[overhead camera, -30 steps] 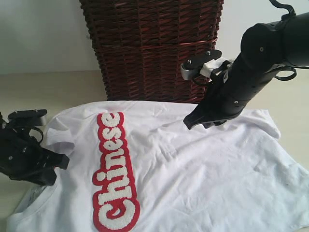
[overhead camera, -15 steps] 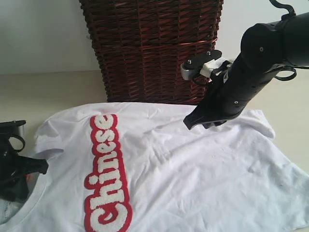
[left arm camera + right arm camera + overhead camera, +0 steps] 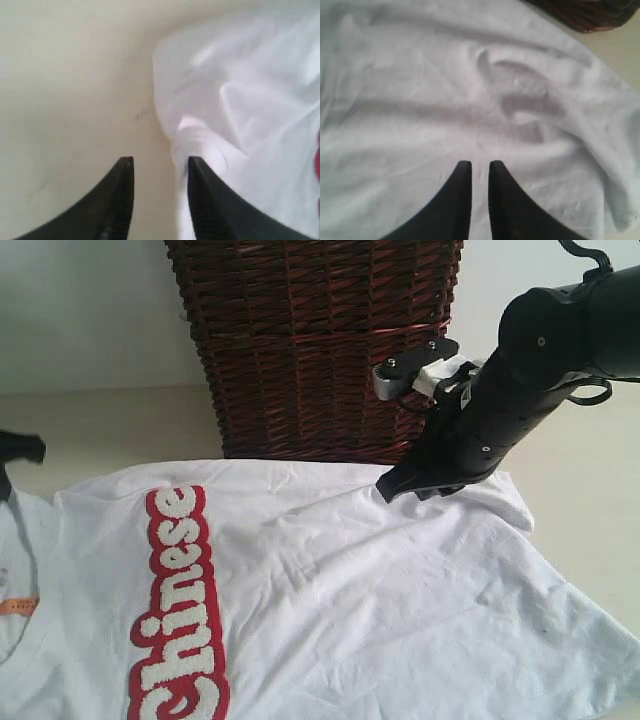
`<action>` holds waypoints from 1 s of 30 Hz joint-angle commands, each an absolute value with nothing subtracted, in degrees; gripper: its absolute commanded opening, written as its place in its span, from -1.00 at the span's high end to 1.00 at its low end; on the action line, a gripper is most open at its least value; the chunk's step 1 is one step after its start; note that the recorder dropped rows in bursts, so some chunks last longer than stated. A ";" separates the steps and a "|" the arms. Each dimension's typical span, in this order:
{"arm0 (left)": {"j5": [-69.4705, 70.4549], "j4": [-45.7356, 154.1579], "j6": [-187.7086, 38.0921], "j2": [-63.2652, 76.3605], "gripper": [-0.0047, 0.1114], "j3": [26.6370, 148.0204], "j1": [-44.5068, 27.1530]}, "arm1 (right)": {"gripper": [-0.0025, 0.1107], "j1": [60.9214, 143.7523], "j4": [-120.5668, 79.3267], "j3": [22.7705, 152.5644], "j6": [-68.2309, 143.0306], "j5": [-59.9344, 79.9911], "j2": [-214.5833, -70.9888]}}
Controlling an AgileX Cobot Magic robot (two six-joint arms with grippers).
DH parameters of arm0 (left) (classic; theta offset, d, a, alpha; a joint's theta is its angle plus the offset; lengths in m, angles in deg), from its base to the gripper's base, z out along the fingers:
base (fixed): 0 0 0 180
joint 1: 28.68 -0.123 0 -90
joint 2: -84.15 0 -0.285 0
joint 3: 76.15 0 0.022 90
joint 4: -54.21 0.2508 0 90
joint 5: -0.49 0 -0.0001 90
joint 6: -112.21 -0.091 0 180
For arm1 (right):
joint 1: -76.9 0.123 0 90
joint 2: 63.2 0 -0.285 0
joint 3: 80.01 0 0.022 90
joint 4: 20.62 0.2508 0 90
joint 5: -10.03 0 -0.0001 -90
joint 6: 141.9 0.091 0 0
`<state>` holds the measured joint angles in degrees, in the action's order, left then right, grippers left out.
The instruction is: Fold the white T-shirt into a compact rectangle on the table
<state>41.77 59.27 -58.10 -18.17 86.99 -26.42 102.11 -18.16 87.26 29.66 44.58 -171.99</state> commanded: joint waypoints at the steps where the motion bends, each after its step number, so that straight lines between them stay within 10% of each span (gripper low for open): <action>1: 35.93 45.83 -68.62 -17.68 0.24 91.46 -25.85 | 0.69 101.80 -17.97 87.11 29.28 42.38 -171.57; 5: 38.27 44.91 -70.53 -23.51 -0.22 93.23 -25.85 | 0.69 101.80 -17.97 87.11 29.28 42.19 -171.57; 18: 23.72 41.45 -76.59 -35.21 -0.14 93.23 -25.72 | 0.69 101.80 -16.14 87.11 29.28 41.69 -171.78; 30: 30.75 34.35 -93.41 -36.77 0.92 93.93 -23.99 | 0.69 101.80 -16.05 87.11 29.28 43.09 -171.78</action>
<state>28.69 33.41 -92.45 -37.40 93.19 -24.18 102.11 -16.05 87.26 29.66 42.77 -171.99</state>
